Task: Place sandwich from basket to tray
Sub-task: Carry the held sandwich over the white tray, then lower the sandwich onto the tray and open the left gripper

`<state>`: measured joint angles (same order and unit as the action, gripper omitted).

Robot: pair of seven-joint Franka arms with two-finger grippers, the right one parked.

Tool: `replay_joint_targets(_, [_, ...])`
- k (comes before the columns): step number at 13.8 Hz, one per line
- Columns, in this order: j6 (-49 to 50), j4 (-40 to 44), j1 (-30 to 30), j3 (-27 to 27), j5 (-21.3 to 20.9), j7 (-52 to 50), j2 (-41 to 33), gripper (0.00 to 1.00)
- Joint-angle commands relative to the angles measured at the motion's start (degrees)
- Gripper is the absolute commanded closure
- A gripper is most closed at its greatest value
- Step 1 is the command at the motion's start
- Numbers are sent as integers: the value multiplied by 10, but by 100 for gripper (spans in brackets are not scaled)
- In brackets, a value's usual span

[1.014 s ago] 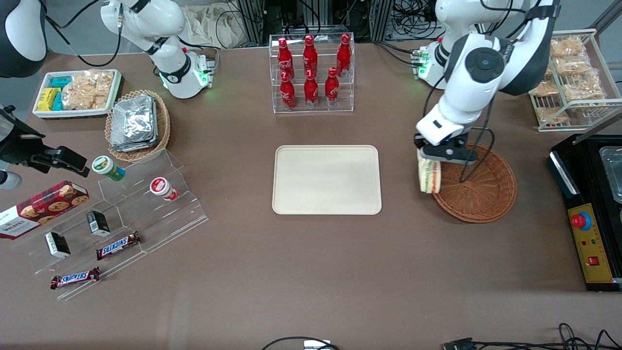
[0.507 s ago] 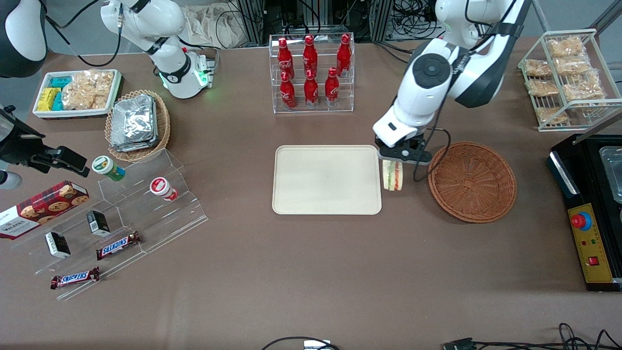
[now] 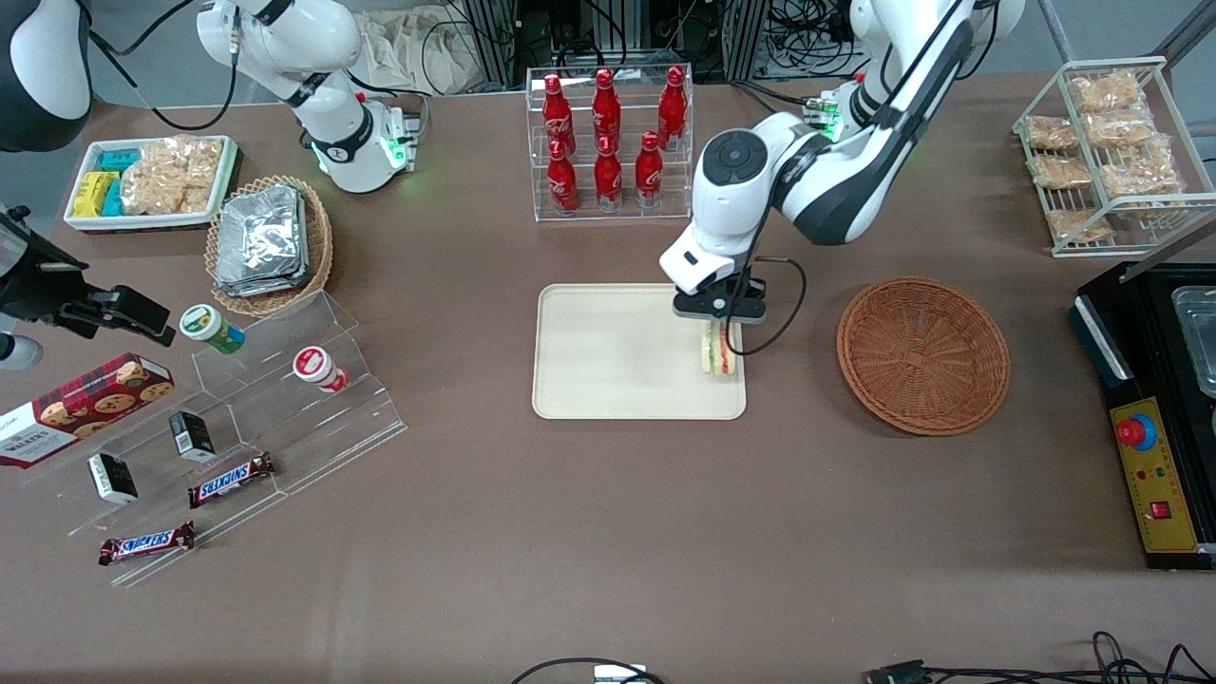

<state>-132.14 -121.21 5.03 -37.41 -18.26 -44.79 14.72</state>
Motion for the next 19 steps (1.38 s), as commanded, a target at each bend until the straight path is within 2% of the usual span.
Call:
replay_joint_targets(1, [-21, 16, 18, 1, -35, -34, 44, 93])
replay_joint_targets(8, [-33, 13, 34, 5, -121, -56, 119, 92])
replay_joint_targets(11, [-32, 12, 33, 6, -133, -63, 129, 89])
replay_joint_targets(12, [-32, 12, 32, 6, -133, -64, 129, 83])
replay_joint_targets(13, [-32, 13, 31, 6, -132, -64, 131, 69])
replay_joint_targets(14, [-32, 15, 31, 7, -132, -71, 135, 50])
replay_joint_targets(15, [-32, 18, 32, 7, -133, -94, 138, 16])
replay_joint_targets(16, [-32, 19, 32, 7, -136, -106, 144, 0])
replay_joint_targets(19, [-30, 20, 28, 8, -141, -108, 140, 0])
